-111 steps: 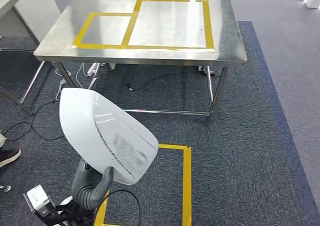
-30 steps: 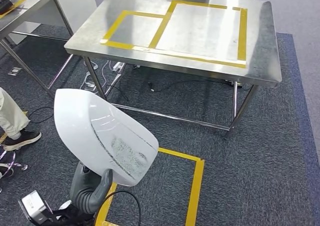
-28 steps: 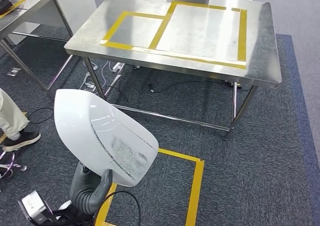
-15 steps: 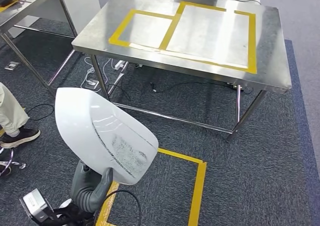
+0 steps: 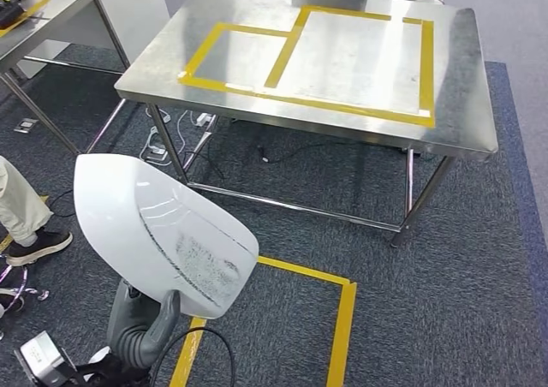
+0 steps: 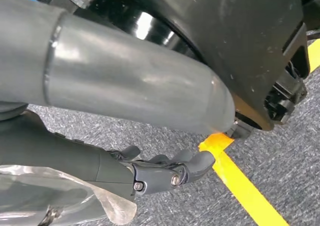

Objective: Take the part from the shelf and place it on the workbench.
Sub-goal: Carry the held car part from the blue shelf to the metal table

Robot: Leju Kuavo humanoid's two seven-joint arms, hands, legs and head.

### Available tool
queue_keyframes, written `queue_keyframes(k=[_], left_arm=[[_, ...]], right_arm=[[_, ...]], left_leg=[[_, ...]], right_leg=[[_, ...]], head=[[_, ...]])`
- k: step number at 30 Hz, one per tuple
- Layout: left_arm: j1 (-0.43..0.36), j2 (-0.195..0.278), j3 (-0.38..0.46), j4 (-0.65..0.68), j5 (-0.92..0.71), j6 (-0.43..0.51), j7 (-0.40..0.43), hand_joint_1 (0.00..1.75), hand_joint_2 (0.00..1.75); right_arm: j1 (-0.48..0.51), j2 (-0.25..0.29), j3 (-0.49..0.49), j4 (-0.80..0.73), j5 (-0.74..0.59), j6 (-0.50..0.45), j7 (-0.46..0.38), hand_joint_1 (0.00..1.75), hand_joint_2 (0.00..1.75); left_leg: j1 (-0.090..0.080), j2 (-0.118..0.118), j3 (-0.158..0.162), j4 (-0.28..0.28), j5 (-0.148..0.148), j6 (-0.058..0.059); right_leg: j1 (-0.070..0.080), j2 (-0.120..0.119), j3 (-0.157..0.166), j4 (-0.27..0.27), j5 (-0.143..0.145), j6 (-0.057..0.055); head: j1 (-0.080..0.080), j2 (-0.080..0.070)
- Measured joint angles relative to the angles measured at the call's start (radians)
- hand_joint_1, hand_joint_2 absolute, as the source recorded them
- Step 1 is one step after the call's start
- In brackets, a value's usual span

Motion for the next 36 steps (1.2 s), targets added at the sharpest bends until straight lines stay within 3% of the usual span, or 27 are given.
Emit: queue_keyframes(k=[1, 2, 4, 5, 6, 9, 11, 12, 14, 15, 16, 17, 19, 21, 23, 26, 28, 30, 31, 32, 34, 35, 36], left_arm=[[0.001, 0.001, 0.001, 0.000, -0.001, 0.000, 0.000, 1.75, 1.75], [0.002, 0.001, 0.002, 0.000, -0.002, 0.000, 0.000, 1.75, 1.75], [0.004, 0.003, 0.004, -0.001, -0.005, 0.004, 0.000, 1.75, 1.75], [0.005, 0.003, 0.006, -0.002, -0.006, 0.006, 0.000, 1.75, 1.75], [0.006, 0.004, 0.006, -0.003, -0.006, 0.007, 0.000, 1.75, 1.75], [0.013, 0.006, 0.010, -0.009, -0.006, 0.007, 0.001, 1.75, 1.75], [0.014, 0.006, 0.013, -0.012, -0.005, 0.007, 0.000, 1.75, 1.75], [0.015, 0.006, 0.013, -0.014, -0.006, 0.007, 0.000, 1.75, 1.75], [0.015, 0.006, 0.015, -0.015, -0.006, 0.008, 0.000, 1.75, 1.75], [0.016, 0.006, 0.016, -0.015, -0.006, 0.008, 0.000, 1.75, 1.75], [0.016, 0.006, 0.016, -0.015, -0.006, 0.008, 0.000, 1.75, 1.75], [0.017, 0.006, 0.017, -0.015, -0.006, 0.008, 0.000, 1.75, 1.75], [0.017, 0.006, 0.018, -0.015, -0.006, 0.008, 0.000, 1.75, 1.75], [0.016, 0.006, 0.019, -0.015, -0.006, 0.008, 0.000, 1.75, 1.75], [0.016, 0.006, 0.020, -0.016, -0.006, 0.008, 0.000, 1.75, 1.75], [0.015, 0.007, 0.020, -0.018, -0.006, 0.008, 0.000, 1.75, 1.75], [0.014, 0.008, 0.020, -0.019, -0.006, 0.008, 0.000, 1.75, 1.75], [0.015, 0.008, 0.020, -0.019, -0.005, 0.008, 0.000, 1.75, 1.75], [0.016, 0.009, 0.020, -0.019, -0.004, 0.007, 0.000, 1.75, 1.75], [0.015, 0.009, 0.020, -0.019, -0.004, 0.007, 0.000, 1.75, 1.75], [0.015, 0.009, 0.020, -0.019, -0.004, 0.006, 0.000, 1.75, 1.75], [0.014, 0.009, 0.020, -0.018, -0.003, 0.005, 0.000, 1.75, 1.75], [0.013, 0.009, 0.020, -0.018, -0.003, 0.005, 0.000, 1.75, 1.75]], right_arm=[[0.001, 0.000, 0.000, 0.000, 0.001, -0.004, -0.002, 0.00, 0.00], [0.002, 0.001, 0.000, 0.000, 0.003, -0.009, -0.005, 0.00, 0.00], [0.002, 0.003, 0.000, 0.000, 0.007, -0.019, -0.010, 0.00, 0.00], [0.001, 0.004, 0.000, 0.000, 0.009, -0.022, -0.013, 0.00, 0.00], [0.000, 0.004, 0.000, 0.000, 0.011, -0.025, -0.015, 0.00, 0.00], [-0.002, 0.006, 0.000, 0.000, 0.016, -0.030, -0.018, 0.00, 0.00], [-0.003, 0.006, 0.001, -0.001, 0.018, -0.032, -0.021, 0.00, 0.00], [-0.004, 0.006, 0.001, -0.001, 0.019, -0.032, -0.023, 0.00, 0.00], [-0.003, 0.006, 0.001, -0.001, 0.019, -0.034, -0.026, 0.00, 0.00], [-0.001, 0.006, 0.001, -0.001, 0.019, -0.035, -0.026, 0.00, 0.00], [0.001, 0.006, 0.001, -0.001, 0.019, -0.036, -0.026, 0.00, 0.00], [0.002, 0.006, 0.000, -0.001, 0.019, -0.037, -0.026, 0.00, 0.00], [0.002, 0.006, 0.000, -0.001, 0.019, -0.038, -0.026, 0.00, 0.00], [0.001, 0.006, 0.000, 0.000, 0.019, -0.039, -0.026, 0.00, 0.00], [-0.001, 0.006, 0.000, 0.000, 0.019, -0.040, -0.027, 0.00, 0.00], [0.001, 0.007, 0.000, 0.000, 0.020, -0.042, -0.027, 0.00, 0.00], [0.001, 0.007, 0.000, 0.000, 0.021, -0.043, -0.026, 0.00, 0.00], [-0.001, 0.008, 0.000, 0.000, 0.021, -0.042, -0.025, 0.00, 0.00], [0.001, 0.008, 0.000, 0.000, 0.022, -0.040, -0.024, 0.00, 0.00], [0.002, 0.008, 0.000, 0.000, 0.022, -0.038, -0.023, 0.00, 0.00], [0.003, 0.008, 0.000, 0.000, 0.025, -0.033, -0.020, 0.00, 0.00], [0.002, 0.008, 0.000, 0.000, 0.027, -0.032, -0.020, 0.00, 0.00], [0.001, 0.008, 0.000, 0.000, 0.028, -0.031, -0.019, 0.00, 0.00]], left_leg=[[0.004, 0.000, -0.011, 0.008, 0.016, -0.003], [0.007, 0.000, -0.002, -0.027, 0.052, -0.005], [0.009, 0.002, 0.047, -0.155, 0.132, -0.007], [0.008, 0.003, 0.071, -0.212, 0.149, -0.005], [0.006, 0.004, 0.084, -0.244, 0.151, -0.002], [0.003, 0.001, 0.094, -0.261, 0.135, 0.017], [0.006, 0.000, 0.104, -0.269, 0.131, 0.030], [0.007, 0.001, 0.108, -0.272, 0.129, 0.036], [0.003, 0.002, 0.114, -0.272, 0.121, 0.046], [0.001, 0.001, 0.118, -0.272, 0.116, 0.049], [-0.002, 0.000, 0.124, -0.272, 0.110, 0.050], [-0.004, -0.002, 0.133, -0.272, 0.104, 0.051], [-0.008, -0.004, 0.155, -0.272, 0.088, 0.049], [-0.011, -0.005, 0.165, -0.270, 0.073, 0.041], [-0.010, -0.005, 0.167, -0.272, 0.065, 0.031], [-0.009, -0.002, 0.167, -0.252, 0.045, 0.014], [-0.004, -0.001, 0.118, -0.149, 0.004, 0.003], [0.002, -0.001, 0.040, -0.024, -0.029, -0.007], [0.005, -0.001, 0.015, 0.003, -0.021, -0.010], [0.008, -0.001, 0.007, -0.008, 0.009, -0.012], [0.010, 0.000, 0.034, -0.116, 0.104, -0.011], [0.008, 0.001, 0.054, -0.172, 0.137, -0.008], [0.006, 0.002, 0.071, -0.215, 0.148, -0.003]], right_leg=[[-0.001, 0.000, 0.006, 0.000, -0.005, 0.001], [-0.002, 0.001, 0.013, 0.000, -0.010, 0.003], [-0.004, 0.003, 0.028, 0.000, -0.022, 0.012], [-0.003, 0.004, 0.031, 0.001, -0.029, 0.019], [-0.003, 0.004, 0.030, 0.001, -0.033, 0.027], [-0.003, -0.001, 0.032, -0.007, -0.041, 0.046], [-0.003, -0.001, 0.020, 0.027, -0.064, 0.053], [-0.003, 0.000, -0.005, 0.076, -0.087, 0.055], [-0.001, 0.001, -0.091, 0.215, -0.135, 0.054], [0.000, 0.001, -0.131, 0.269, -0.142, 0.053], [0.001, 0.002, -0.157, 0.289, -0.128, 0.051], [0.002, 0.002, -0.162, 0.269, -0.093, 0.048], [0.006, 0.002, -0.126, 0.151, -0.001, 0.036], [0.012, 0.003, -0.083, 0.056, 0.038, 0.024], [0.017, 0.004, -0.068, 0.034, 0.030, 0.016], [0.010, 0.003, -0.048, 0.015, 0.024, 0.004], [0.007, 0.002, -0.029, 0.005, 0.016, -0.005], [0.006, 0.002, -0.013, 0.005, 0.003, -0.008], [0.006, 0.003, -0.003, 0.005, -0.004, -0.007], [0.005, 0.004, 0.009, 0.005, -0.013, -0.005], [0.003, 0.006, 0.031, 0.004, -0.032, 0.002], [0.004, 0.008, 0.039, 0.004, -0.041, 0.008], [0.004, 0.008, 0.041, 0.003, -0.048, 0.015]], head=[[0.000, 0.000], [0.000, 0.000], [0.000, 0.000], [-0.002, 0.000], [-0.002, 0.000], [0.002, 0.000], [0.006, 0.000], [0.008, 0.000], [0.011, 0.000], [0.011, 0.000], [0.012, 0.000], [0.012, 0.000], [0.013, 0.000], [0.010, 0.000], [0.007, 0.000], [0.005, 0.000], [0.003, 0.000], [0.003, 0.000], [0.003, 0.000], [0.003, 0.000], [0.003, 0.000], [0.003, 0.000], [0.002, 0.000]])
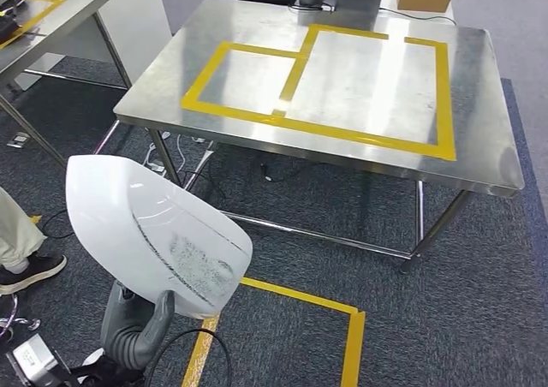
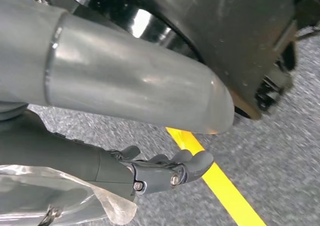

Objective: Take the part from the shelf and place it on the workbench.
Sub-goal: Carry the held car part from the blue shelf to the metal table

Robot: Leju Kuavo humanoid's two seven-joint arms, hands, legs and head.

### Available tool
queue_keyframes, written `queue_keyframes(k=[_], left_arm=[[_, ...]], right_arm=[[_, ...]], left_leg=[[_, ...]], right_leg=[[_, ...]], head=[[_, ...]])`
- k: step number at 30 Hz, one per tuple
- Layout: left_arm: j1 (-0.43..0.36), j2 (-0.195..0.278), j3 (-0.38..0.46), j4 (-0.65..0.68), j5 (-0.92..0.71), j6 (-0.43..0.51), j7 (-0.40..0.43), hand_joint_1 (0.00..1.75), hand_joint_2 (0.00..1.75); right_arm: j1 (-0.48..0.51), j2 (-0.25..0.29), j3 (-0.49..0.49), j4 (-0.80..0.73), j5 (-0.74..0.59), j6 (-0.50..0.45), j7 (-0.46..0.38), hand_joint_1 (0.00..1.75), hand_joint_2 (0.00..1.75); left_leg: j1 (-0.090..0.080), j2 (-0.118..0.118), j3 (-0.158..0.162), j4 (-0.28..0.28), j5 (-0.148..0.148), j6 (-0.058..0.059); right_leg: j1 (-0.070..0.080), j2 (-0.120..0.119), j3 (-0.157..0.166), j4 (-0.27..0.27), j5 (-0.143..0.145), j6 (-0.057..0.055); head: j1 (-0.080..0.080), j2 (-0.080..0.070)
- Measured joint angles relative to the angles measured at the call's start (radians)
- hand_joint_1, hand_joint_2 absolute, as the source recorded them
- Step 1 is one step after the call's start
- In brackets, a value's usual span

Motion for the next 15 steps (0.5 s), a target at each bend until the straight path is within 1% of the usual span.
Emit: queue_keyframes(k=[1, 2, 4, 5, 6, 7, 8, 9, 10, 11, 12, 13, 14, 15], left_arm=[[-0.001, 0.000, 0.000, 0.000, 0.001, 0.000, 0.000, 1.75, 1.75], [-0.001, -0.001, 0.000, 0.000, 0.001, -0.001, 0.001, 1.75, 1.75], [-0.001, -0.001, -0.001, 0.000, 0.001, -0.001, 0.001, 1.75, 1.75], [-0.002, -0.002, -0.001, 0.000, 0.001, -0.001, 0.001, 1.75, 1.75], [-0.003, -0.002, -0.001, 0.000, 0.001, -0.001, 0.001, 1.75, 1.75], [-0.004, -0.003, -0.002, 0.000, 0.001, -0.001, 0.001, 1.75, 1.75], [-0.005, -0.003, -0.002, 0.000, 0.001, -0.001, 0.001, 1.75, 1.75], [-0.006, -0.004, -0.002, 0.000, 0.001, -0.001, 0.001, 1.75, 1.75], [-0.005, -0.004, -0.002, 0.000, 0.001, 0.000, 0.001, 1.75, 1.75], [-0.005, -0.004, -0.002, 0.000, 0.000, 0.001, 0.001, 1.75, 1.75], [-0.005, -0.004, -0.003, 0.000, 0.000, 0.002, 0.001, 1.75, 1.75], [-0.005, -0.004, -0.003, 0.000, 0.000, 0.003, 0.001, 1.75, 1.75], [-0.005, -0.004, -0.003, 0.000, 0.000, 0.004, 0.001, 1.75, 1.75], [-0.005, -0.005, -0.003, 0.000, 0.000, 0.005, 0.001, 1.75, 1.75]], right_arm=[[-0.001, 0.000, 0.000, 0.000, 0.001, 0.000, 0.000, 0.00, 0.00], [-0.002, 0.000, 0.000, 0.000, 0.001, 0.001, 0.000, 0.00, 0.00], [-0.003, 0.000, 0.000, 0.000, 0.000, 0.003, -0.001, 0.00, 0.00], [-0.004, 0.000, 0.000, 0.000, -0.001, 0.004, -0.003, 0.00, 0.00], [-0.004, 0.000, 0.000, -0.001, -0.002, 0.006, -0.005, 0.00, 0.00], [-0.004, 0.000, 0.000, -0.001, -0.004, 0.008, -0.007, 0.00, 0.00], [-0.004, 0.000, 0.000, -0.001, -0.006, 0.010, -0.009, 0.00, 0.00], [-0.002, 0.000, 0.000, -0.001, -0.008, 0.012, -0.010, 0.00, 0.00], [0.000, 0.000, 0.000, -0.001, -0.011, 0.013, -0.010, 0.00, 0.00], [0.001, 0.000, 0.000, -0.001, -0.014, 0.014, -0.010, 0.00, 0.00], [0.002, 0.000, -0.001, -0.001, -0.017, 0.015, -0.010, 0.00, 0.00], [0.003, 0.000, -0.001, -0.001, -0.020, 0.015, -0.010, 0.00, 0.00], [0.003, 0.000, -0.002, -0.001, -0.022, 0.015, -0.010, 0.00, 0.00], [0.003, 0.000, -0.002, 0.000, -0.024, 0.015, -0.010, 0.00, 0.00]], left_leg=[[-0.003, 0.000, 0.009, -0.020, -0.005, 0.006], [-0.006, 0.000, 0.013, -0.029, -0.016, 0.013], [-0.004, -0.002, 0.024, -0.042, -0.023, 0.027], [-0.002, -0.002, 0.031, -0.049, -0.024, 0.034], [0.000, -0.001, 0.038, -0.054, -0.026, 0.040], [0.000, 0.000, 0.043, -0.057, -0.030, 0.046], [0.000, 0.001, 0.047, -0.058, -0.035, 0.050], [-0.001, 0.002, 0.053, -0.058, -0.041, 0.053], [-0.002, 0.000, 0.061, -0.058, -0.049, 0.054], [-0.002, -0.001, 0.072, -0.058, -0.057, 0.054], [-0.003, -0.003, 0.086, -0.058, -0.068, 0.053], [-0.003, -0.004, 0.103, -0.058, -0.079, 0.051], [-0.005, -0.005, 0.115, -0.059, -0.090, 0.047], [-0.006, -0.005, 0.124, -0.058, -0.099, 0.043]], right_leg=[[0.001, -0.001, -0.001, -0.002, -0.005, 0.006], [0.001, -0.002, 0.002, -0.006, -0.007, 0.012], [0.000, -0.005, 0.010, -0.012, -0.013, 0.022], [0.000, -0.006, 0.006, 0.000, -0.022, 0.026], [0.000, -0.006, -0.013, 0.037, -0.039, 0.029], [0.000, -0.005, -0.050, 0.097, -0.062, 0.030], [0.000, -0.005, -0.098, 0.170, -0.086, 0.031], [0.000, -0.005, -0.146, 0.238, -0.101, 0.032], [0.000, -0.005, -0.184, 0.278, -0.095, 0.032], [0.000, -0.005, -0.202, 0.280, -0.067, 0.031], [0.001, -0.005, -0.201, 0.242, -0.020, 0.029], [0.001, -0.005, -0.188, 0.178, 0.035, 0.025], [0.004, -0.005, -0.168, 0.122, 0.073, 0.022], [0.006, -0.005, -0.146, 0.075, 0.093, 0.017]], head=[[0.000, 0.000], [0.000, 0.000], [0.003, 0.000], [0.003, 0.000], [0.004, 0.000], [0.004, 0.000], [0.004, 0.000], [0.005, 0.000], [0.005, 0.000], [0.005, 0.000], [0.005, 0.000], [0.005, 0.000], [0.005, 0.000], [0.005, 0.000]])
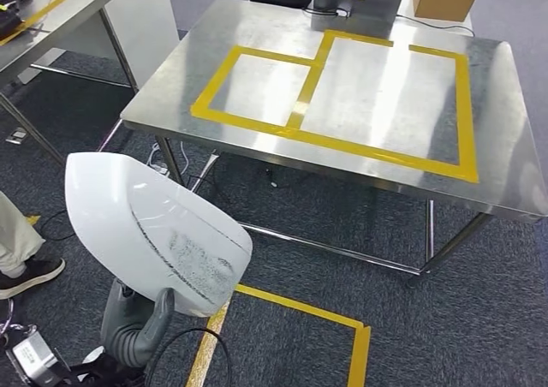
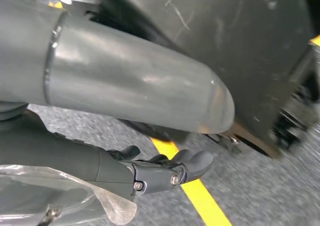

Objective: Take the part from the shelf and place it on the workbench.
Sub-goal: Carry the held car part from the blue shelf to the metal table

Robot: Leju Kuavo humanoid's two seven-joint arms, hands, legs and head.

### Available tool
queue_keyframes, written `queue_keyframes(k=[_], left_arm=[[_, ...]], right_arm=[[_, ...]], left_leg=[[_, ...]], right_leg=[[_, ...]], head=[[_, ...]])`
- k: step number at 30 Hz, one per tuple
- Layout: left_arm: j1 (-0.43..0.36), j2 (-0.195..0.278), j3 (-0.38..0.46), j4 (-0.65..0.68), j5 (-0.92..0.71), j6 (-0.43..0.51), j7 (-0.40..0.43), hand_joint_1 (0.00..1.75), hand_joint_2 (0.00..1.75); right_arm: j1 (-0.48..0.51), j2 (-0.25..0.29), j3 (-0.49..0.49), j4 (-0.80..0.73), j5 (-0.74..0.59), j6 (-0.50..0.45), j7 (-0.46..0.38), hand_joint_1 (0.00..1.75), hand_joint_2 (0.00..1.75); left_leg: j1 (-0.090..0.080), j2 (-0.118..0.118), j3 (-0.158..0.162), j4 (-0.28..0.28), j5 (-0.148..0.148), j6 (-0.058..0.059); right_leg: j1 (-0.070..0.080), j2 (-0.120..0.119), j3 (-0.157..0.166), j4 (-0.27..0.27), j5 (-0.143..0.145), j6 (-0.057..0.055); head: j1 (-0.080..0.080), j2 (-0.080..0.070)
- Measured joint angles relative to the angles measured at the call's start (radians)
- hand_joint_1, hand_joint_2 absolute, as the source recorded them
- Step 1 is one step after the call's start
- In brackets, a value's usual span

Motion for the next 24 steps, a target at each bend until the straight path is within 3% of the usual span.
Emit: queue_keyframes(k=[4, 6, 7, 9, 10, 11, 13, 15, 17, 19, 21, 23, 24], left_arm=[[0.000, -0.002, -0.002, 0.000, 0.000, 0.003, 0.000, 1.75, 1.75], [0.000, -0.002, -0.002, -0.001, -0.001, 0.007, 0.000, 1.75, 1.75], [0.000, -0.002, -0.002, -0.001, -0.001, 0.010, 0.000, 1.75, 1.75], [0.002, -0.001, -0.002, -0.001, -0.001, 0.014, -0.001, 1.75, 1.75], [0.004, 0.000, -0.002, -0.001, -0.001, 0.015, -0.001, 1.75, 1.75], [0.005, 0.000, -0.002, -0.001, -0.001, 0.015, -0.001, 1.75, 1.75], [0.006, 0.002, -0.002, -0.001, -0.001, 0.015, -0.001, 1.75, 1.75], [0.006, 0.002, -0.002, -0.001, -0.001, 0.015, 0.000, 1.75, 1.75], [0.007, 0.003, -0.002, -0.002, -0.001, 0.016, 0.000, 1.75, 1.75], [0.007, 0.003, -0.003, -0.003, -0.001, 0.016, 0.000, 1.75, 1.75], [0.005, 0.003, -0.005, -0.003, -0.002, 0.016, 0.000, 1.75, 1.75], [0.006, 0.002, -0.006, -0.003, -0.002, 0.016, 0.000, 1.75, 1.75], [0.007, 0.002, -0.006, -0.003, -0.002, 0.017, 0.000, 1.75, 1.75]], right_arm=[[-0.002, 0.000, -0.005, 0.000, -0.006, 0.001, -0.006, 0.00, 0.00], [-0.001, -0.001, -0.011, 0.000, -0.009, 0.003, -0.011, 0.00, 0.00], [-0.001, -0.001, -0.013, 0.000, -0.010, 0.003, -0.014, 0.00, 0.00], [-0.003, 0.000, -0.018, 0.000, -0.011, 0.003, -0.016, 0.00, 0.00], [-0.003, 0.000, -0.020, 0.000, -0.011, 0.003, -0.016, 0.00, 0.00], [-0.002, 0.000, -0.022, 0.000, -0.011, 0.003, -0.016, 0.00, 0.00], [-0.001, 0.000, -0.024, 0.000, -0.011, 0.002, -0.016, 0.00, 0.00], [-0.003, 0.000, -0.025, 0.000, -0.011, 0.001, -0.016, 0.00, 0.00], [-0.005, 0.000, -0.025, 0.000, -0.011, 0.000, -0.016, 0.00, 0.00], [-0.003, 0.000, -0.026, 0.000, -0.011, 0.000, -0.016, 0.00, 0.00], [0.000, 0.000, -0.027, 0.000, -0.012, 0.003, -0.018, 0.00, 0.00], [-0.002, 0.000, -0.029, 0.000, -0.013, 0.005, -0.020, 0.00, 0.00], [-0.004, 0.000, -0.030, 0.000, -0.014, 0.006, -0.021, 0.00, 0.00]], left_leg=[[0.000, 0.007, 0.012, -0.007, -0.016, -0.019], [0.001, 0.009, 0.001, 0.032, -0.040, -0.029], [0.003, 0.009, -0.024, 0.084, -0.063, -0.034], [0.006, 0.008, -0.106, 0.222, -0.109, -0.043], [0.007, 0.008, -0.140, 0.269, -0.113, -0.045], [0.009, 0.008, -0.158, 0.282, -0.097, -0.047], [0.012, -0.001, -0.142, 0.195, -0.006, -0.047], [0.016, -0.041, -0.103, 0.079, 0.062, -0.044], [0.015, -0.067, -0.086, 0.031, 0.064, -0.038], [0.013, -0.054, -0.080, 0.015, 0.061, -0.028], [0.015, -0.031, -0.073, 0.003, 0.065, -0.016], [0.013, -0.001, -0.068, -0.003, 0.064, -0.006], [0.011, 0.014, -0.068, -0.003, 0.062, -0.002]], right_leg=[[0.003, 0.010, 0.031, -0.043, -0.015, -0.015], [-0.004, 0.016, 0.046, -0.055, -0.019, -0.024], [-0.006, 0.019, 0.053, -0.059, -0.021, -0.028], [-0.006, 0.030, 0.062, -0.060, -0.028, -0.033], [-0.007, 0.038, 0.067, -0.060, -0.032, -0.034], [-0.007, 0.046, 0.073, -0.060, -0.036, -0.033], [-0.009, 0.069, 0.088, -0.060, -0.044, -0.028], [-0.012, 0.094, 0.093, -0.059, -0.051, -0.019], [-0.015, 0.114, 0.085, -0.059, -0.050, -0.005], [-0.020, 0.125, 0.076, -0.065, -0.046, 0.010], [-0.016, 0.083, 0.059, -0.047, -0.061, 0.019], [-0.012, 0.024, 0.009, 0.046, -0.109, 0.023], [-0.011, 0.012, -0.026, 0.110, -0.137, 0.023]], head=[[-0.001, 0.000], [-0.002, 0.000], [-0.003, 0.000], [-0.003, 0.000], [-0.004, 0.000], [-0.003, 0.000], [-0.003, 0.000], [-0.003, 0.000], [-0.004, 0.000], [-0.006, 0.000], [-0.002, 0.000], [0.004, 0.000], [0.006, 0.000]])
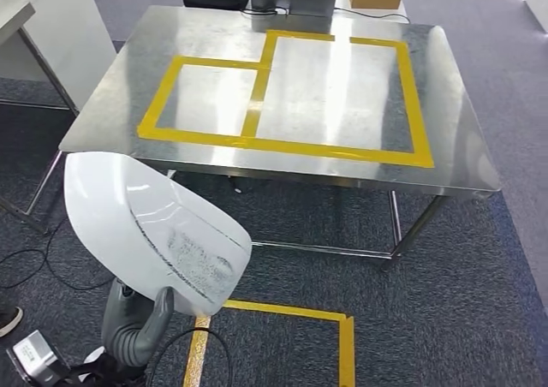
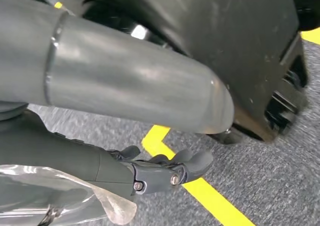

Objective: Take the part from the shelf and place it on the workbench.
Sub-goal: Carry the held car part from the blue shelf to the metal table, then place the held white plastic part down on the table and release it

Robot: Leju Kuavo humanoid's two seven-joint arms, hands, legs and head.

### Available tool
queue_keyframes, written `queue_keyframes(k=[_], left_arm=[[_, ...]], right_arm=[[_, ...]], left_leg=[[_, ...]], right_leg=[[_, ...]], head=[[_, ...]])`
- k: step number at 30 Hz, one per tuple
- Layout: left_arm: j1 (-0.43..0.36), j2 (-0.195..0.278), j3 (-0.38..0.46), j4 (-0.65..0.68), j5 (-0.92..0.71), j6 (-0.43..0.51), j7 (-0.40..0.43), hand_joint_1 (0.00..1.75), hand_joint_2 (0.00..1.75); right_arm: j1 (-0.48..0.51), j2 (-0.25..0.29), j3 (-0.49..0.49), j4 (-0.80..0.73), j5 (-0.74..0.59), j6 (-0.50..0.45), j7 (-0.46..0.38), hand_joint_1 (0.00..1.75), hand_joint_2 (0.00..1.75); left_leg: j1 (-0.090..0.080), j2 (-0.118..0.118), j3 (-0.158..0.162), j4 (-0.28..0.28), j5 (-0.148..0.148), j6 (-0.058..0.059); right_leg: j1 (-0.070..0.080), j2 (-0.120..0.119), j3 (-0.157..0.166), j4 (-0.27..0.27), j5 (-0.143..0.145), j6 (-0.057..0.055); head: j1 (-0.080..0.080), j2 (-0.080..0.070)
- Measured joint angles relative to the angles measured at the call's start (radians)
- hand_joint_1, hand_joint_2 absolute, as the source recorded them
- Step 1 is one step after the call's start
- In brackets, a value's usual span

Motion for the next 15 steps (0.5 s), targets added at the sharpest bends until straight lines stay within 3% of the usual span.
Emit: queue_keyframes(k=[1, 2, 3, 5, 7, 11, 15], left_arm=[[0.000, 0.000, -0.001, 0.000, 0.000, 0.000, 0.000, 1.75, 1.75], [0.000, 0.000, -0.002, 0.000, -0.001, 0.001, 0.000, 1.75, 1.75], [0.000, 0.001, -0.003, 0.000, -0.002, 0.001, 0.000, 1.75, 1.75], [-0.001, 0.001, -0.007, 0.000, -0.002, 0.001, 0.000, 1.75, 1.75], [-0.002, 0.001, -0.010, 0.000, -0.003, 0.002, 0.000, 1.75, 1.75], [-0.002, 0.002, -0.012, 0.000, -0.001, 0.008, 0.000, 1.75, 1.75], [-0.002, 0.003, -0.013, 0.000, 0.000, 0.014, 0.000, 1.75, 1.75]], right_arm=[[-0.001, 0.000, -0.001, 0.000, -0.001, 0.000, 0.000, 0.00, 0.00], [0.000, 0.000, -0.003, 0.000, -0.002, 0.000, 0.000, 0.00, 0.00], [0.002, 0.000, -0.005, 0.000, -0.003, -0.001, 0.000, 0.00, 0.00], [0.004, 0.000, -0.009, 0.000, 0.000, -0.002, 0.000, 0.00, 0.00], [0.004, 0.000, -0.011, 0.000, 0.005, -0.003, 0.000, 0.00, 0.00], [0.002, 0.002, -0.012, 0.000, 0.006, -0.005, 0.003, 0.00, 0.00], [0.001, 0.002, -0.015, 0.000, 0.007, -0.007, 0.009, 0.00, 0.00]], left_leg=[[-0.002, 0.014, 0.001, 0.000, -0.002, 0.002], [-0.003, 0.025, 0.002, 0.000, -0.004, 0.003], [-0.004, 0.033, 0.004, 0.001, -0.006, 0.003], [-0.004, 0.041, 0.011, 0.001, -0.011, -0.001], [-0.008, 0.046, 0.015, 0.004, -0.016, -0.008], [-0.013, 0.044, 0.018, 0.005, -0.016, 0.000], [-0.012, 0.044, 0.023, -0.005, -0.014, -0.003]], right_leg=[[0.000, -0.004, -0.030, 0.054, -0.017, 0.000], [0.000, -0.006, -0.046, 0.079, -0.016, 0.000], [0.000, -0.007, -0.041, 0.066, 0.003, -0.001], [0.001, -0.016, 0.018, -0.052, 0.069, -0.007], [0.003, -0.025, 0.077, -0.154, 0.106, -0.015], [0.006, -0.027, 0.093, -0.177, 0.112, -0.014], [0.006, -0.026, 0.094, -0.178, 0.110, -0.019]], head=[[0.000, 0.000], [0.000, 0.000], [0.000, 0.000], [0.000, 0.000], [-0.001, 0.000], [-0.002, 0.000], [-0.002, 0.000]])
